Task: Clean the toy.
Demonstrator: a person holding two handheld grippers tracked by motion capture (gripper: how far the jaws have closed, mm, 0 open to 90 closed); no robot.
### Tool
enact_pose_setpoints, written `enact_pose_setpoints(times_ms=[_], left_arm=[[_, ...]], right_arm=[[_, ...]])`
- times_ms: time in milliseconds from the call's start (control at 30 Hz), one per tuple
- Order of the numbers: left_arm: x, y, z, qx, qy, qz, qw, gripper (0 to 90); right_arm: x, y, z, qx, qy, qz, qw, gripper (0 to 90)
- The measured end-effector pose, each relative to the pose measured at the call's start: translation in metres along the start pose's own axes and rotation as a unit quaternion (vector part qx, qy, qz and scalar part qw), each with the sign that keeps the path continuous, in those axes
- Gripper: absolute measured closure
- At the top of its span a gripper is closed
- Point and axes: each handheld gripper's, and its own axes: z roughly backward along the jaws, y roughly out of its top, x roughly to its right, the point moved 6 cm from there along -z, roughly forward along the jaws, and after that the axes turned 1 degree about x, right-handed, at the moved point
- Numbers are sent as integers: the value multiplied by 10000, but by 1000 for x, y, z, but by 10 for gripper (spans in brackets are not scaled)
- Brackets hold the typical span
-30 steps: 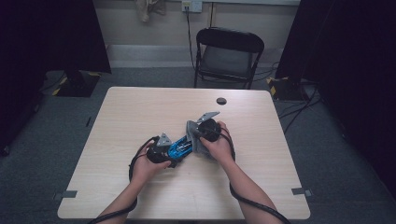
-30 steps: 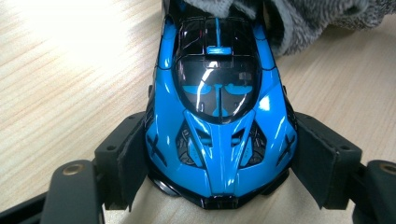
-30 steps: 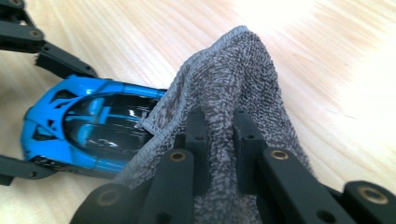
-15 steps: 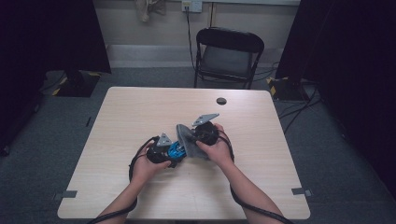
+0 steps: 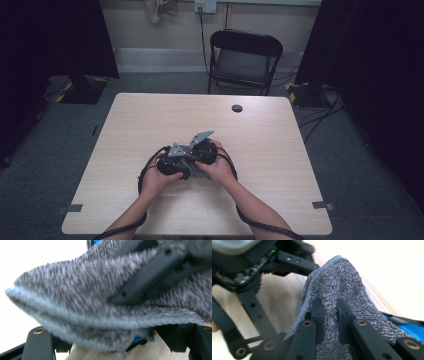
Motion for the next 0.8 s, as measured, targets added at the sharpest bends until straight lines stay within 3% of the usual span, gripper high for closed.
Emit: enact_pose_setpoints(times_ms=[233,433,800], left_arm=[[0,0,0,4,-10,20,10000,253],[1,0,0,-7,-55,47,10000,253],[1,-1,0,1,-50,46,10000,252]], right_arm=[[13,0,5,99,-15,-241,9997,803],[20,0,11,122,-129,-269,9995,803],[61,-12,24,-13,-577,-534,9969,803]])
